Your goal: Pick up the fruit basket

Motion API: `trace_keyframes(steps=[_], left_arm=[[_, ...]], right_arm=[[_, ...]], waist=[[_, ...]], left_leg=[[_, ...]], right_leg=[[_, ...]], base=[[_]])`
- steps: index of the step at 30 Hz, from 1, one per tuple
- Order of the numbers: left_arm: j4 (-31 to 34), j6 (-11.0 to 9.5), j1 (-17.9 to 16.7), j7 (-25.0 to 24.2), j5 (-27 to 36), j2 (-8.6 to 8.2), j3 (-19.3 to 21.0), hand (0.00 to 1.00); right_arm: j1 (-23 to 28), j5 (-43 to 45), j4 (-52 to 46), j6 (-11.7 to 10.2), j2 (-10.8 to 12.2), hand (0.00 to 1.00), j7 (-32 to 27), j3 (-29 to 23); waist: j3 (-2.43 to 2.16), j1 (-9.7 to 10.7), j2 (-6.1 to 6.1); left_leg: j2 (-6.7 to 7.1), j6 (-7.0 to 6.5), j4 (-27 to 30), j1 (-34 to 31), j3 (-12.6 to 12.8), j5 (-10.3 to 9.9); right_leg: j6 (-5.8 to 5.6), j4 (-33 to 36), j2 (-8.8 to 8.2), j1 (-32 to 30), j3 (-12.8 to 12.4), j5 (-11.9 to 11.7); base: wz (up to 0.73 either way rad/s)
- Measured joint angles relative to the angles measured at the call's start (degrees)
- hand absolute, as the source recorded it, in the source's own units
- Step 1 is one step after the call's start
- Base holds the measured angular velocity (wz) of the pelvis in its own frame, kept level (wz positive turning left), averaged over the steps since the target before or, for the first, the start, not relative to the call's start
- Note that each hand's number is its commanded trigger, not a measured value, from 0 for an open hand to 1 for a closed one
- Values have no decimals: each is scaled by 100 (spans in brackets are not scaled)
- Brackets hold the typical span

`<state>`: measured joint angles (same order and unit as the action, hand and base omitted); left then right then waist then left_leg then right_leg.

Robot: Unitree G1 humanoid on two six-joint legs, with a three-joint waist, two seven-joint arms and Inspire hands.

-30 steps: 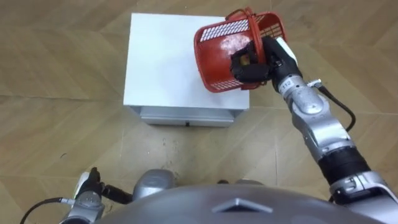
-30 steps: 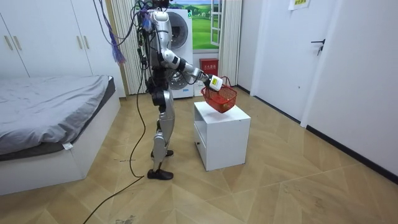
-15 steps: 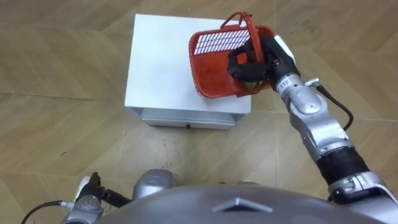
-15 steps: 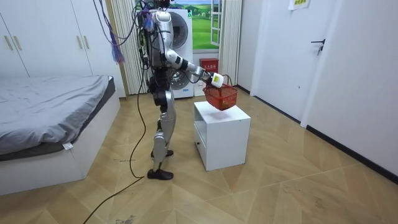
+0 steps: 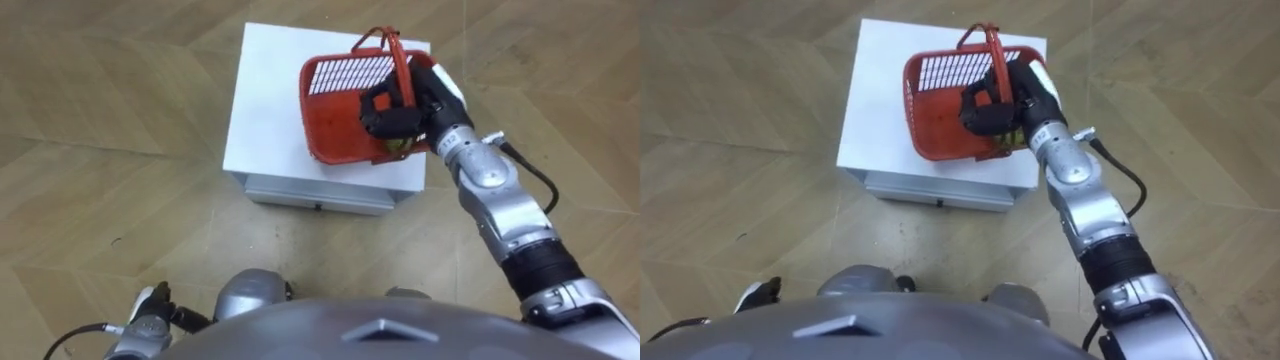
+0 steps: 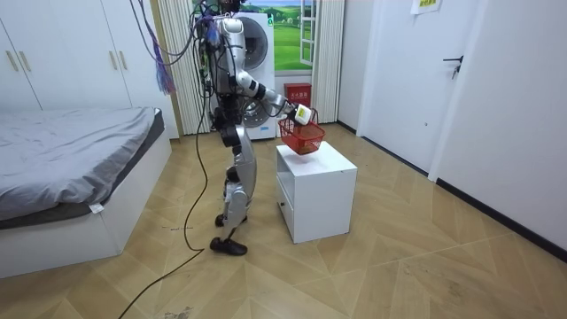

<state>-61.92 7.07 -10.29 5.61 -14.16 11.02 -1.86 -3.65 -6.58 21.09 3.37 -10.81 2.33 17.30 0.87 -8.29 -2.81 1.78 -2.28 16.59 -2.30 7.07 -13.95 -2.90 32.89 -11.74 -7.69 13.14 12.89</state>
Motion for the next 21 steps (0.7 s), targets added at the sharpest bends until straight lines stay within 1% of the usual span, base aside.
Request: trace_keyframes(steps=[1, 3, 4, 5, 6, 7, 8, 9, 10, 11, 12, 15, 18, 21], left_arm=[[11, -7, 64, -1, 16, 30, -9, 0], [7, -29, 131, -4, 21, 84, -10, 0], [7, -32, 154, -4, 12, 88, -10, 0], [10, -56, 204, -3, -1, 90, -38, 0], [14, -99, 222, -2, 1, 107, -81, 0], [48, -127, 229, 5, 9, 123, -119, 0], [69, -133, 230, 10, 7, 124, -120, 0], [125, -131, 218, 13, -6, 112, -120, 0], [182, -132, 206, 8, -8, 80, -120, 0], [204, -131, 205, 7, -5, 78, -120, 0], [230, -137, 216, 16, -2, 82, -117, 0], [189, -214, 178, 46, -11, 79, -138, 0], [-9, -203, 137, 47, -14, 86, -156, 0], [-39, -141, 32, 1, -17, 77, -166, 0]], right_arm=[[-8, 21, 60, 0, -8, 100, -4, -1], [-8, 58, 197, 1, 24, 100, 17, 5], [-8, 69, 234, 4, 25, 100, 34, 5], [-8, 53, 283, 6, 26, 100, 32, 5], [-20, 1, 284, 6, 29, 100, 32, 8], [-46, -27, 285, 6, 26, 100, 34, 23], [-59, -28, 286, 8, 24, 100, 32, 32], [-68, -27, 284, 10, 15, 100, 29, 44], [-79, -26, 295, 23, -15, 100, 14, 64], [-79, -27, 311, 26, -29, 100, 11, 78], [-81, -27, 395, 26, -53, 100, -3, 106], [-155, -37, 841, 32, -22, 100, -26, 117], [-178, -53, 976, 30, -21, 100, -11, 118], [-196, -344, 1020, 28, -22, 100, 35, 116]], waist=[[2, 7, -1], [9, -1, -20], [-1, -9, -36], [3, -32, -30], [10, -64, -20], [9, -108, -22], [10, -130, -21], [0, -145, -41], [29, -130, 7], [36, -103, 19], [28, -72, 36], [33, -111, 32], [33, -115, 37], [41, -154, 49]], left_leg=[[32, -88, 16, -16, 66, -52], [88, -162, 27, -56, 66, -83], [100, -179, 45, -76, 65, -86], [105, -195, 119, -150, 39, -94], [106, -199, 161, -224, -25, -94], [102, -201, 194, -282, -198, -94], [98, -201, 195, -302, -265, -94], [101, -203, 190, -330, -267, -96], [85, -202, 173, -320, -263, -98], [82, -202, 137, -314, -248, -98], [65, -203, 53, -279, -218, -98], [35, -204, 5, -197, -238, -97], [35, -204, 12, -183, -400, -97], [11, -203, 11, -219, -397, -97]], right_leg=[[-38, 220, -67, -129, -60, -23], [-78, 282, -128, -221, -89, -51], [-85, 258, -128, -231, -104, -55], [-98, 142, -126, -218, -67, -60], [-171, -104, -79, -197, -35, -6], [-183, -549, 84, -163, -57, 42], [-168, -834, 188, -142, -59, 26], [-100, -1244, 319, -27, 26, -93], [-118, -1413, 318, 109, 121, -166], [-119, -1453, 335, 149, 148, -168], [-119, -1500, 368, 196, 191, -167], [-119, -1648, 423, 351, 192, -167], [-125, -1820, 476, 468, 192, -188], [-125, -1859, 499, 472, 200, -190]], base=[[9], [9], [0], [-10], [-22], [-26], [-24], [-11], [0], [16], [24], [16], [17], [13]])
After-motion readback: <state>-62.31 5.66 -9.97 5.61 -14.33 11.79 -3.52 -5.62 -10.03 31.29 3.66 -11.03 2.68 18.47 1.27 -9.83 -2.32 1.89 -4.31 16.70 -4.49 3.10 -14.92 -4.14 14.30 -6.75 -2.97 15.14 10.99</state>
